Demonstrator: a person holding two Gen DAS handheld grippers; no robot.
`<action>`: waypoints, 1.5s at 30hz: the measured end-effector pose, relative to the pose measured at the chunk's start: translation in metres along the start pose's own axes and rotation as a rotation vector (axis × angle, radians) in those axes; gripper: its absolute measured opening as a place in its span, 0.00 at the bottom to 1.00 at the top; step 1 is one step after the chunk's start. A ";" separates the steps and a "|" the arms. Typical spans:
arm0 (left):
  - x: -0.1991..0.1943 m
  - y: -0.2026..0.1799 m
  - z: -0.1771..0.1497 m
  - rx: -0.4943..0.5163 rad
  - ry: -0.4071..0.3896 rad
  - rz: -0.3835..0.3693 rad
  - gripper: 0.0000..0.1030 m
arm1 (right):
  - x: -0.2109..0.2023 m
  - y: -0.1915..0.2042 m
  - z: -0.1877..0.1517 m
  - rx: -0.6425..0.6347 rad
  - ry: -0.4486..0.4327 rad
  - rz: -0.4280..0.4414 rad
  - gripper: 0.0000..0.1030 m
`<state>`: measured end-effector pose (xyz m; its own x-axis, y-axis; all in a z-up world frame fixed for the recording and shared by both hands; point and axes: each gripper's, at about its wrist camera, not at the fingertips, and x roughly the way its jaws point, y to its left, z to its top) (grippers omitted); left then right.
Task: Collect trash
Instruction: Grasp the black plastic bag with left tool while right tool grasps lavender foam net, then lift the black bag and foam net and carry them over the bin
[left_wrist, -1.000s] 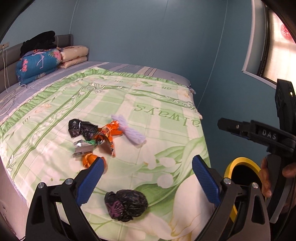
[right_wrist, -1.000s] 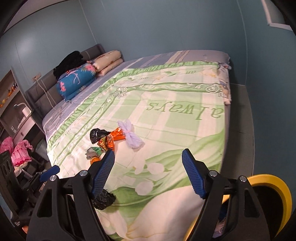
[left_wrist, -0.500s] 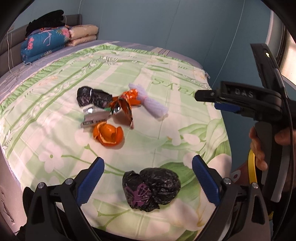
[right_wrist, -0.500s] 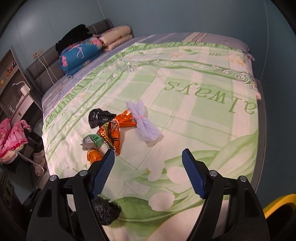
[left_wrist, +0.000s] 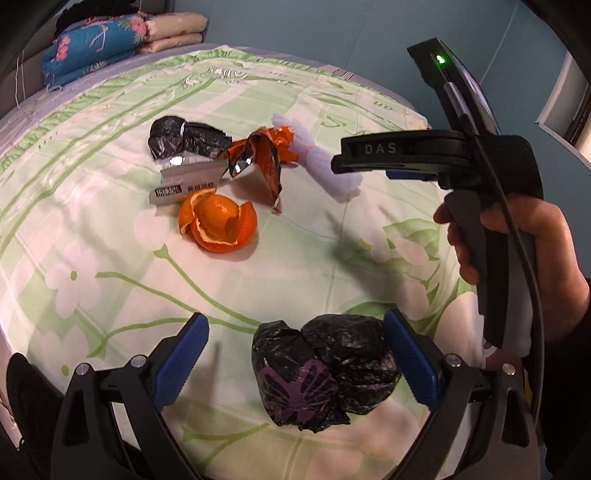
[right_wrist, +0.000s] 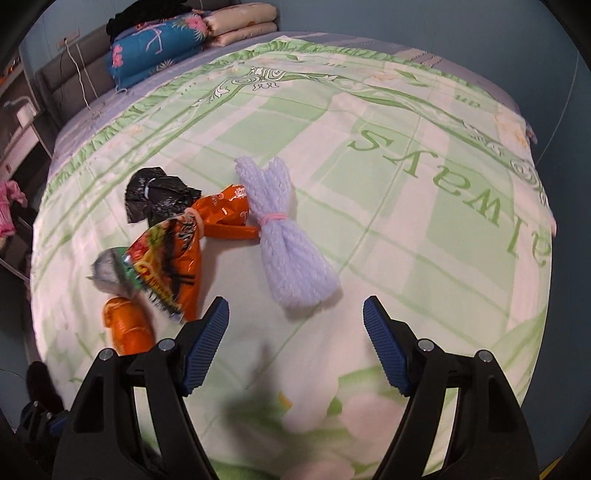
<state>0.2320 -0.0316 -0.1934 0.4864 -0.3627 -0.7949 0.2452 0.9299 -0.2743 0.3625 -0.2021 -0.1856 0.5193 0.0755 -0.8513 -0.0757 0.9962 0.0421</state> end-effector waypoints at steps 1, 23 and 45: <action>0.003 0.002 0.000 -0.008 0.011 -0.009 0.86 | 0.006 0.001 0.003 -0.012 0.002 -0.010 0.70; 0.010 -0.008 -0.001 0.052 0.056 -0.112 0.29 | 0.025 -0.012 0.011 0.031 0.038 -0.007 0.25; -0.040 -0.019 0.008 0.107 -0.049 -0.071 0.12 | -0.113 -0.042 -0.030 0.120 -0.113 0.089 0.25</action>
<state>0.2143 -0.0349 -0.1524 0.5041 -0.4322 -0.7477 0.3671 0.8909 -0.2675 0.2817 -0.2541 -0.1072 0.6075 0.1615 -0.7777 -0.0274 0.9828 0.1826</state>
